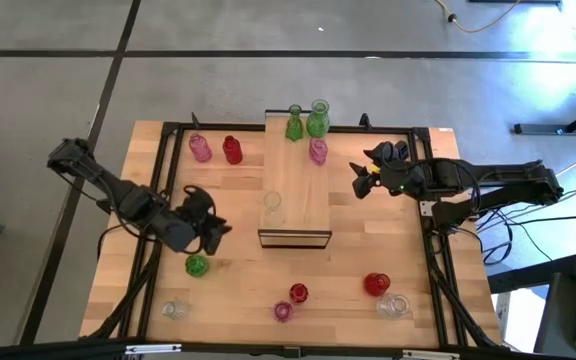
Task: Sort vases onto shelf
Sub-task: Put the green vase on the shelf aligned with the other green vases
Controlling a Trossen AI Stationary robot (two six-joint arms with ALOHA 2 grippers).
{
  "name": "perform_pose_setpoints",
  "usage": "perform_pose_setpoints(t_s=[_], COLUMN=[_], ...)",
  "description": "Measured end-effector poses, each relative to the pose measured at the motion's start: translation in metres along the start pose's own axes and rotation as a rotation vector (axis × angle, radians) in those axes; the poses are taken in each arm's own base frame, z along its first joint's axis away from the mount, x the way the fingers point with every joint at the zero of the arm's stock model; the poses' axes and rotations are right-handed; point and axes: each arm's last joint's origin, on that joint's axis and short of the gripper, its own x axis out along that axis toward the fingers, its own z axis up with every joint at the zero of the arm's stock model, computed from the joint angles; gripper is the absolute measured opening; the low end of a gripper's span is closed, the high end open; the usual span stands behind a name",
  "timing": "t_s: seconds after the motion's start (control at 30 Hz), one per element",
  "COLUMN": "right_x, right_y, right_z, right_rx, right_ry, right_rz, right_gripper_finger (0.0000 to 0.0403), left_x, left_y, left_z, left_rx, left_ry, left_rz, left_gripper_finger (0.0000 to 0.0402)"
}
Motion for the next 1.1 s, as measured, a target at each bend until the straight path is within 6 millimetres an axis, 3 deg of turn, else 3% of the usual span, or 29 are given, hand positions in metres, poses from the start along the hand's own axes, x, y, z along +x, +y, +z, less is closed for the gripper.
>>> perform_pose_setpoints(t_s=[0.2, 0.53, 0.8, 1.1], right_x=[0.0, 0.0, 0.0, 0.0], right_y=[0.0, 0.0, 0.0, -0.001], right_z=[0.0, 0.0, 0.0, 0.0], right_rx=[0.001, 0.001, -0.004, -0.01], right_ry=[0.001, 0.001, -0.004, -0.017], right_rz=[0.001, 0.001, -0.008, -0.031], right_gripper_finger=[0.0241, 0.0241, 0.0241, 0.0241], left_x=[-0.006, -0.019, -0.024, -0.008], left_y=[-0.005, -0.002, 0.02, 0.019], left_z=[-0.014, -0.035, -0.045, -0.061], left_rx=[0.017, -0.175, -0.398, -0.364], left_ry=[0.187, 0.461, 0.529, 0.583], left_rz=[-0.081, -0.036, 0.292, 0.452], left_gripper_finger=[0.0142, 0.0142, 0.0142, 0.0142])
